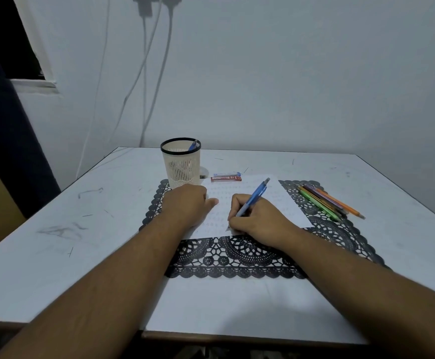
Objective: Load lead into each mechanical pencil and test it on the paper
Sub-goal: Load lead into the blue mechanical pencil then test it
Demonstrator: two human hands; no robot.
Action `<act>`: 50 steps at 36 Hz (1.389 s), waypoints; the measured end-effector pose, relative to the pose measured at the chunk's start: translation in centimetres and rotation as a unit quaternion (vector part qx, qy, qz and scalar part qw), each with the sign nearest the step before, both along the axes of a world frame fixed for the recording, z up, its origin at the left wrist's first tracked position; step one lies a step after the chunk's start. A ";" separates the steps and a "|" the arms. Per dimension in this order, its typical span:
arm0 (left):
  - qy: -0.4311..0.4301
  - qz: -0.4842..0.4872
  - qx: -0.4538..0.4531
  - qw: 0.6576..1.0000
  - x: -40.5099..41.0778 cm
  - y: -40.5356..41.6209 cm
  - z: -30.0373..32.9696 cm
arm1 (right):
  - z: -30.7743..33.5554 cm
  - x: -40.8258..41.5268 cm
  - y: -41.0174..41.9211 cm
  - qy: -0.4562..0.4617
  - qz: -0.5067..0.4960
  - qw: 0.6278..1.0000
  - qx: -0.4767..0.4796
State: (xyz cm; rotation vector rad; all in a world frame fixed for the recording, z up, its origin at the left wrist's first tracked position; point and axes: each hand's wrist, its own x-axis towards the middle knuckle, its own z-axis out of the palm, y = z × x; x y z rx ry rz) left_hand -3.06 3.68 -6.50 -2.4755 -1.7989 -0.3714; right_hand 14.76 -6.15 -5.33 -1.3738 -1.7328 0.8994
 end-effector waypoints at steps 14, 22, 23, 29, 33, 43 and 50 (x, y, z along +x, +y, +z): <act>-0.002 0.000 0.002 1.000 -0.1 0.2 -0.2 | 0.0 -0.1 0.0 0.001 -0.002 1.000 0.002; -0.003 0.001 0.007 1.000 0.0 0.4 -0.3 | 0.0 0.5 0.0 0.022 -0.009 1.000 -0.003; -0.005 0.000 0.007 1.000 0.0 0.4 -0.3 | 0.0 0.6 0.0 0.024 -0.010 1.000 -0.003; -0.005 -0.003 0.008 1.000 -0.1 0.4 -0.4 | -0.2 0.5 0.0 -0.001 -0.001 1.000 -0.003; -0.006 -0.003 0.007 1.000 -0.1 0.4 -0.4 | -0.1 0.5 0.1 0.010 -0.006 1.000 -0.009; -0.008 0.000 0.004 1.000 -0.1 0.4 -0.4 | -0.1 0.5 0.0 0.004 -0.009 1.000 -0.004; -0.007 -0.001 0.003 1.000 -0.1 0.3 -0.2 | -0.2 0.3 0.0 -0.006 -0.003 1.000 0.003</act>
